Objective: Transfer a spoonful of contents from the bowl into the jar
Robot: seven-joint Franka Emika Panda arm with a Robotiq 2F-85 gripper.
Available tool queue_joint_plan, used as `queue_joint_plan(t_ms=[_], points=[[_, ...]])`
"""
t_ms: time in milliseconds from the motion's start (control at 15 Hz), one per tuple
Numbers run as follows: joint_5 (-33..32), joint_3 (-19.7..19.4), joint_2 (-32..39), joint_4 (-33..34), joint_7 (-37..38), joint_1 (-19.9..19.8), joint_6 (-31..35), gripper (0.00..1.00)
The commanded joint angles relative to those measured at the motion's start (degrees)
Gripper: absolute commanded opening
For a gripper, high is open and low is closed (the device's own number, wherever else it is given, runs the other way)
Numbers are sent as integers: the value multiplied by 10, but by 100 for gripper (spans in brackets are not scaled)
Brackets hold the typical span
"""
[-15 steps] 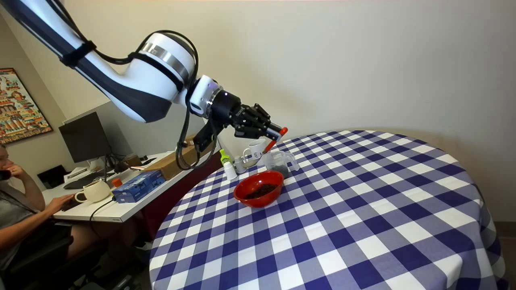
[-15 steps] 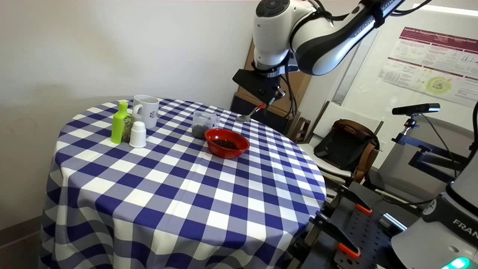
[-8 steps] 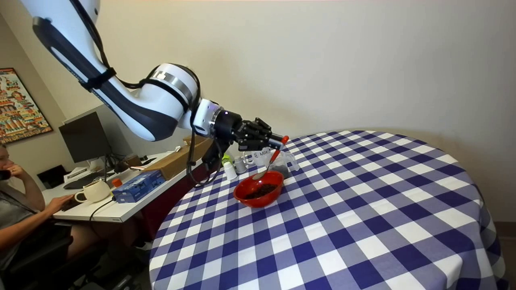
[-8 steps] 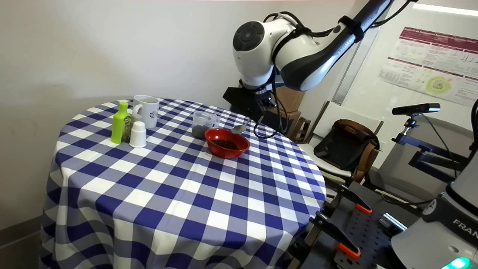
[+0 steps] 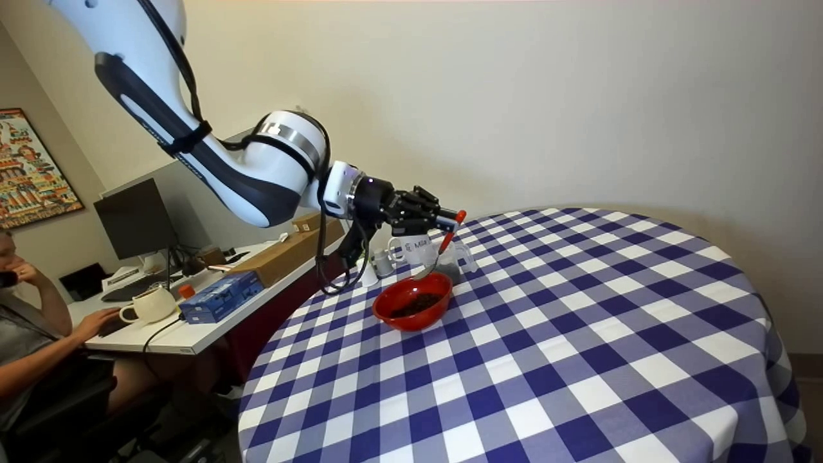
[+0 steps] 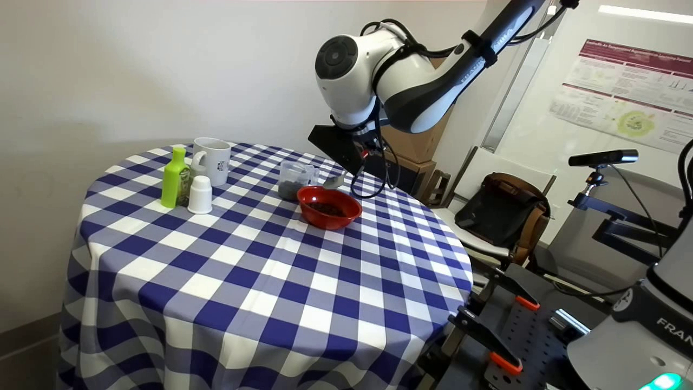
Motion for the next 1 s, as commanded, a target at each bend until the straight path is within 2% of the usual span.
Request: queue_joint_plan(t_ms=[0, 933], points=[[-6, -17, 38, 20, 20, 28, -19, 5], [3, -71, 107, 33, 19, 99, -16, 5]])
